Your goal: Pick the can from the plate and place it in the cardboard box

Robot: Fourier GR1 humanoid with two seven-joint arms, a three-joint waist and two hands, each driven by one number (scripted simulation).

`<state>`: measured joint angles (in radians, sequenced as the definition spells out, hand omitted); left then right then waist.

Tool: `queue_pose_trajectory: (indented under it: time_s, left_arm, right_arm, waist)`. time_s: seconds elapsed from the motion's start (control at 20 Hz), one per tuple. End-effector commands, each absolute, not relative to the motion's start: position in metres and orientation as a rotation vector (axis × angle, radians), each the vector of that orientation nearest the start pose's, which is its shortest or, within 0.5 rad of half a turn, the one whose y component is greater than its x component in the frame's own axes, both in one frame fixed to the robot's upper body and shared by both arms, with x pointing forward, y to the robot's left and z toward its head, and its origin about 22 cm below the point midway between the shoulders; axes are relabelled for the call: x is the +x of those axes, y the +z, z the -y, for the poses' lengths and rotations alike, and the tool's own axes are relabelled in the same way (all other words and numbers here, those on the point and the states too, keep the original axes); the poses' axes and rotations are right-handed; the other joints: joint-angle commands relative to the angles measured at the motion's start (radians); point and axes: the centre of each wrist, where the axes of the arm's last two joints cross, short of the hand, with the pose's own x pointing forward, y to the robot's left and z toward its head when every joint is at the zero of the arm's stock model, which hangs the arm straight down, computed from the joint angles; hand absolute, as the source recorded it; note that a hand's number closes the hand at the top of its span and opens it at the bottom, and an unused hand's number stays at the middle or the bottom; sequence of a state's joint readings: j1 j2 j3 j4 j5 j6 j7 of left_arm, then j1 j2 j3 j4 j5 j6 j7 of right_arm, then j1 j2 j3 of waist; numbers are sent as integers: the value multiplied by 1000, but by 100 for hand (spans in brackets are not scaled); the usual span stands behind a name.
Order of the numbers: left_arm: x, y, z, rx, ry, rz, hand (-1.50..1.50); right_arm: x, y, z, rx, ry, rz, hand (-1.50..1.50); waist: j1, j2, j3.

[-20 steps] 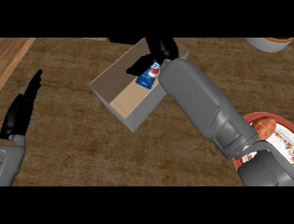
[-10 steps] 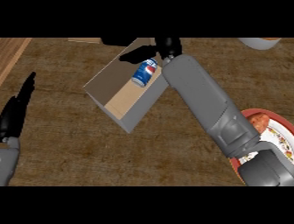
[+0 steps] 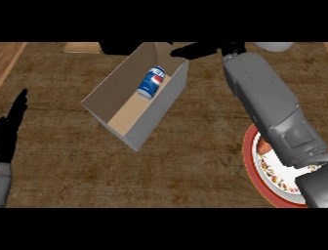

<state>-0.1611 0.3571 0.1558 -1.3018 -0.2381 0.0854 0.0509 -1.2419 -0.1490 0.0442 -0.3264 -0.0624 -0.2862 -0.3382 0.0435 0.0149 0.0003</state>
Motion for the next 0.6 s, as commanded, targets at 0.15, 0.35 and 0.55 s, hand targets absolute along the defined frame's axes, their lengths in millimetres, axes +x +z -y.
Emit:
queue_pose_trajectory:
  time_s: [0.15, 0.35, 0.55]
  left_arm:
    - [273, 9, -343, 637, -222, 1378, 0]
    - [266, 18, -339, 643, -235, 1402, 0]
    - [269, 24, -353, 624, -219, 1386, 0]
  right_arm:
    - [464, 114, 234, -269, 291, 1855, -150]
    - [460, 118, 275, -265, 316, 1840, -150]
    - [453, 113, 303, -250, 434, 1798, -150]
  waist:
    - [-17, -2, 0]
    - [-11, -4, 1]
    - [-14, -3, 1]
